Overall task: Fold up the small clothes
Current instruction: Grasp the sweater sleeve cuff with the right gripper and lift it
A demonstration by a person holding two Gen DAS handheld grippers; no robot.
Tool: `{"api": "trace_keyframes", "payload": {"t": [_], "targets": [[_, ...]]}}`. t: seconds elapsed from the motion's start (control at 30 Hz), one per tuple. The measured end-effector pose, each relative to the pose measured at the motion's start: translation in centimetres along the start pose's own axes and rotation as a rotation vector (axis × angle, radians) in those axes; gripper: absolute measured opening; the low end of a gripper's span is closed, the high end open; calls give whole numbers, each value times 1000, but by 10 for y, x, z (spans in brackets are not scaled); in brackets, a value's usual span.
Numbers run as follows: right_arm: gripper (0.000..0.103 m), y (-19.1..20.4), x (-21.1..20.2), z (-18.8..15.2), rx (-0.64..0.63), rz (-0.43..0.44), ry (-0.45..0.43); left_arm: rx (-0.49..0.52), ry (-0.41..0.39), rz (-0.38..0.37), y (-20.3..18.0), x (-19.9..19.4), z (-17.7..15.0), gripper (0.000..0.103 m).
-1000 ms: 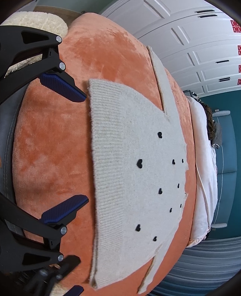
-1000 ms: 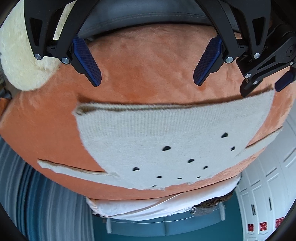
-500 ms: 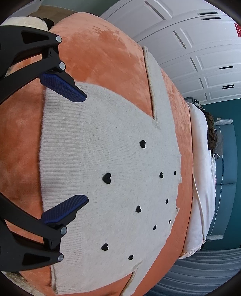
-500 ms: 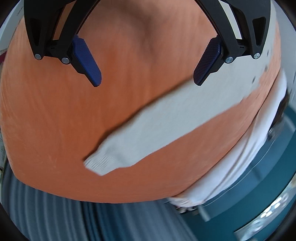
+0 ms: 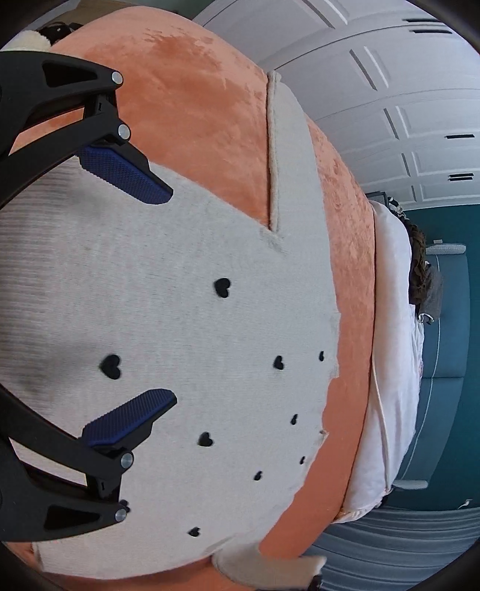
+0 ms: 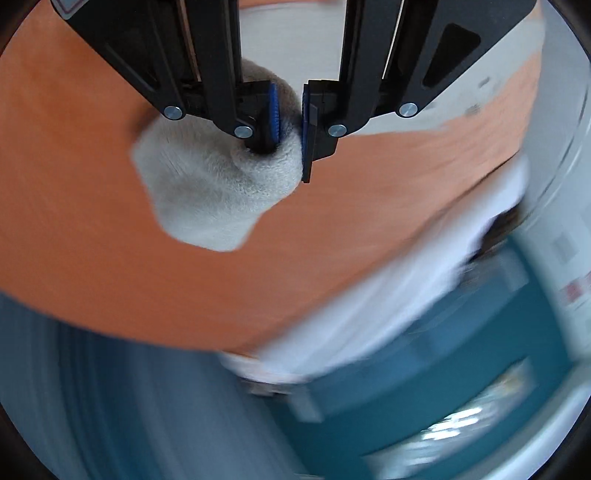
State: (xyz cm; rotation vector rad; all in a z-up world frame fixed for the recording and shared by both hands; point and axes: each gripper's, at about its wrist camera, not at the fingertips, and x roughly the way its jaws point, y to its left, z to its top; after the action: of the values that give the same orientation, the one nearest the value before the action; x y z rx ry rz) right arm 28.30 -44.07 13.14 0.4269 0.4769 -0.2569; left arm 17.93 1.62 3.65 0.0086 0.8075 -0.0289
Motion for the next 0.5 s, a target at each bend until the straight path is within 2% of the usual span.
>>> {"api": "trace_keyframes", "payload": {"t": [0.07, 0.1, 0.13, 0.17, 0.2, 0.23, 0.27, 0.33, 0.43, 0.5], "targets": [[12, 82, 3, -18, -126, 158, 46, -50, -14, -50, 9, 1, 17, 98], [13, 123, 10, -38, -174, 240, 94, -73, -17, -72, 13, 2, 25, 98], [15, 154, 17, -59, -219, 283, 128, -93, -16, -93, 16, 5, 33, 98], [20, 182, 26, -84, -277, 304, 157, -124, -8, -119, 21, 10, 43, 98], [29, 200, 35, -104, -319, 311, 183, -147, 1, -140, 24, 14, 49, 98], [31, 209, 42, -119, -346, 304, 195, -175, 15, -170, 27, 20, 56, 98], [31, 215, 47, -138, -360, 288, 209, -213, 41, -195, 31, 29, 63, 98], [31, 207, 54, -152, -288, 278, 254, -265, 80, -257, 34, 47, 74, 98], [38, 158, 46, -167, -84, 236, 311, -283, 133, -289, 26, 84, 91, 98], [43, 121, 36, -170, -19, 170, 319, -312, 168, -311, 22, 109, 100, 98]]}}
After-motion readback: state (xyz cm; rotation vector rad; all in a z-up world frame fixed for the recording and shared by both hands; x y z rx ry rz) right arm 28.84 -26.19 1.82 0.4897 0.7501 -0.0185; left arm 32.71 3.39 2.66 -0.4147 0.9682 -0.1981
